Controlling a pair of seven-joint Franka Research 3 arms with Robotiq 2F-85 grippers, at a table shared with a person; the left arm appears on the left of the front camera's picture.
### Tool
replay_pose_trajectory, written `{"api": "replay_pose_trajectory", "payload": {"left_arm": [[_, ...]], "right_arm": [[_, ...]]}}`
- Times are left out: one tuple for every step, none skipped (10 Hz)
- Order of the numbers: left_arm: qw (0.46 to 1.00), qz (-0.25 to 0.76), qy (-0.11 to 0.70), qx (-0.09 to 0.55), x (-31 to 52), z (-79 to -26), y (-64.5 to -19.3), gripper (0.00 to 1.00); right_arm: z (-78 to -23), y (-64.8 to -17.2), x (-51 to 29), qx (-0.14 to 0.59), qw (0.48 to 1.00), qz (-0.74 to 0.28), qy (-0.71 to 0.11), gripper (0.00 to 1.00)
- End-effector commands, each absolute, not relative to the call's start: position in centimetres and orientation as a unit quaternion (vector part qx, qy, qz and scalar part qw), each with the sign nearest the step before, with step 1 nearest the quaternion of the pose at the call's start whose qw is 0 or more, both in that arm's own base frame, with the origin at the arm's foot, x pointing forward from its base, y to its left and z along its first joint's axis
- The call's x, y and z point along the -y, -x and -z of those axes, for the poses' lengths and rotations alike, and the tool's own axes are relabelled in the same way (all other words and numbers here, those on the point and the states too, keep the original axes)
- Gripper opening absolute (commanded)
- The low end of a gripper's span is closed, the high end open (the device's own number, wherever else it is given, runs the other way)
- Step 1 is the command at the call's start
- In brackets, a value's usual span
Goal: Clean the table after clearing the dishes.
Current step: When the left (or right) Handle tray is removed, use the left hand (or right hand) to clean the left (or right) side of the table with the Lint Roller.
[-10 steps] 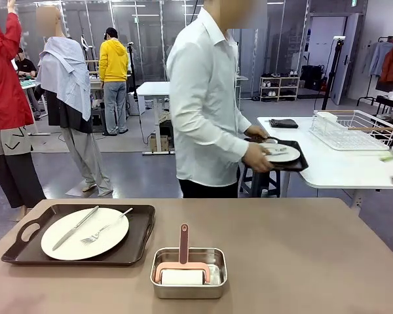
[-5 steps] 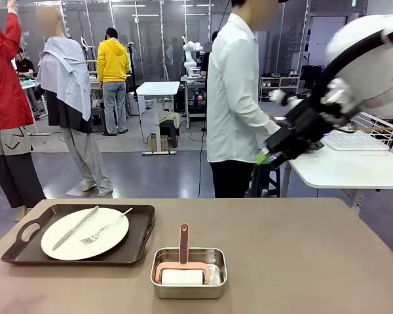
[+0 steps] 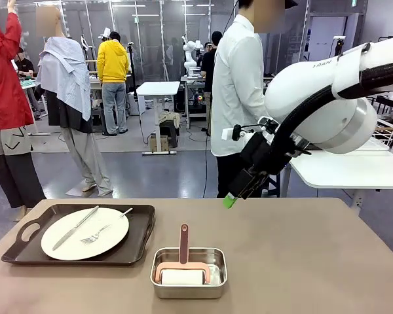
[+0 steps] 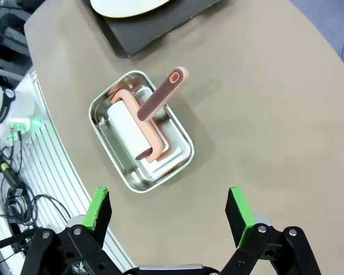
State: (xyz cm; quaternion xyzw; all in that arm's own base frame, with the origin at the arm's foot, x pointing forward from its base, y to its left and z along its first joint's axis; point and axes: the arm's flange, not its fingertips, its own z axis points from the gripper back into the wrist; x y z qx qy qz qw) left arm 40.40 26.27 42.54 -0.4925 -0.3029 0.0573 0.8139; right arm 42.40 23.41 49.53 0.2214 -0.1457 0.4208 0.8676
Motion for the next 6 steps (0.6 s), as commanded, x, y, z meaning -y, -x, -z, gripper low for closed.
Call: {"api": "replay_pose_trajectory", "payload": {"left_arm": [[0.811,-0.051,0.497,0.304,-26.45,-42.61,-40.21,1.00],[0.811,-0.051,0.497,0.304,-26.45,-42.61,-40.21,1.00],[0.811,-0.051,0.497,0.304,-26.45,-42.61,-40.21,1.00],[0.811,-0.051,0.497,0.304,-26.45,-42.61,-40.21,1.00],[0.811,-0.051,0.497,0.304,-26.45,-42.61,-40.21,1.00],[0.811,-0.051,0.497,0.304,-26.45,-42.61,-40.21,1.00]], "right_arm": [[-50.68,-43.22,-22.42,0.150,0.870,-0.410,-0.228,1.00],[-50.68,-43.22,-22.42,0.150,0.870,-0.410,-0.228,1.00],[-50.68,-43.22,-22.42,0.150,0.870,-0.410,-0.228,1.00],[-50.68,-43.22,-22.42,0.150,0.870,-0.410,-0.228,1.00],[-50.68,-43.22,-22.42,0.150,0.870,-0.410,-0.228,1.00],[-50.64,-43.44,-21.93,0.156,0.871,-0.408,-0.226,1.00]]}}
